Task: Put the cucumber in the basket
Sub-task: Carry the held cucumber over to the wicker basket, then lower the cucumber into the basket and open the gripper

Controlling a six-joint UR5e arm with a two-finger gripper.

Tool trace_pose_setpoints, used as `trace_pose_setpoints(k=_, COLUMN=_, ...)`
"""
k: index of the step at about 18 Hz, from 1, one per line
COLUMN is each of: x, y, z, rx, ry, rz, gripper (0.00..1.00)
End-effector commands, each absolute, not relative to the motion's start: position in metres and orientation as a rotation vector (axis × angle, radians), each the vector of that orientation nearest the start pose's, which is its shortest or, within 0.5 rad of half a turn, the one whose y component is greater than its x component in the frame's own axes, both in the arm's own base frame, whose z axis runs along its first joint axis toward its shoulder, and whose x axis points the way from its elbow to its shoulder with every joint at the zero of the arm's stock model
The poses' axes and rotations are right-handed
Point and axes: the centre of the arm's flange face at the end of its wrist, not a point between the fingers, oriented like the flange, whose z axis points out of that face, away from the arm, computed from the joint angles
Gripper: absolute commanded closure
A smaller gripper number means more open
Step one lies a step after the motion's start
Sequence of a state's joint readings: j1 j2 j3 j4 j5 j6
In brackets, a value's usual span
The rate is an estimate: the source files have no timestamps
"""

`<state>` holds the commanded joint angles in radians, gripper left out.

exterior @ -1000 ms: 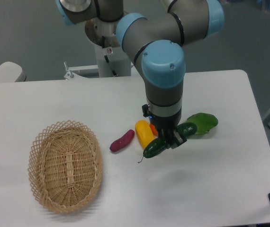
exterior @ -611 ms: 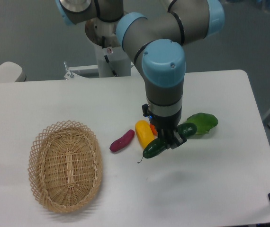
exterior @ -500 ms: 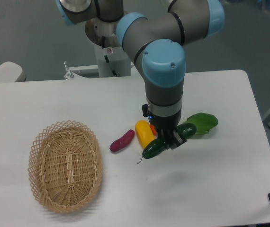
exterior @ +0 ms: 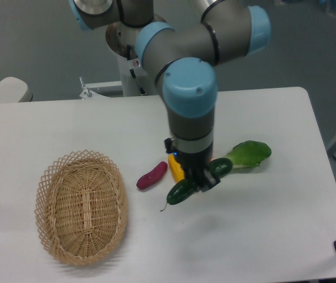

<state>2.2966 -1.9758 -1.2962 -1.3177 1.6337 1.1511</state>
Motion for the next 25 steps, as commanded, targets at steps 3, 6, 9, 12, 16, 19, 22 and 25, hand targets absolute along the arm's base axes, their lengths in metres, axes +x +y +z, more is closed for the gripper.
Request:
trace_pose_setpoints(k=3, x=-0.301, y=0.606, z=0.405, rx=-3.074, ry=0.437, rz=0.182, gripper=0.79)
trace_pose_setpoints(k=6, x=-0.259, y=0.619, z=0.380, rx=-3.120, ry=0.183, rz=0.124, gripper=0.79)
trace_pose_setpoints(k=9, x=-0.221, y=0.634, z=0.360, rx=-3.139, ry=-0.049, rz=0.090, gripper=0.79)
trace_pose_setpoints(k=12, x=-0.187, y=0.656, z=0.334, rx=-3.139, ry=-0.171, rz=0.082, gripper=0.79)
trace_pose_setpoints(k=16, x=-0.153, y=0.675, z=0.300, rx=-3.156, ry=-0.245, rz=0.069, gripper=0.79)
trace_pose_setpoints(k=19, x=-0.140, y=0.676, z=0.284, rx=-3.174, ry=-0.204, rz=0.064, gripper=0.79)
trace_pose_setpoints(k=22, x=-0.138, y=0.673, z=0.268, rx=-3.154, ry=-0.189, rz=0.074, gripper=0.78)
trace_pose_setpoints(k=25, x=-0.134, y=0.674, z=0.250, rx=-3.175, ry=-0.182, rz=0.069, gripper=0.77)
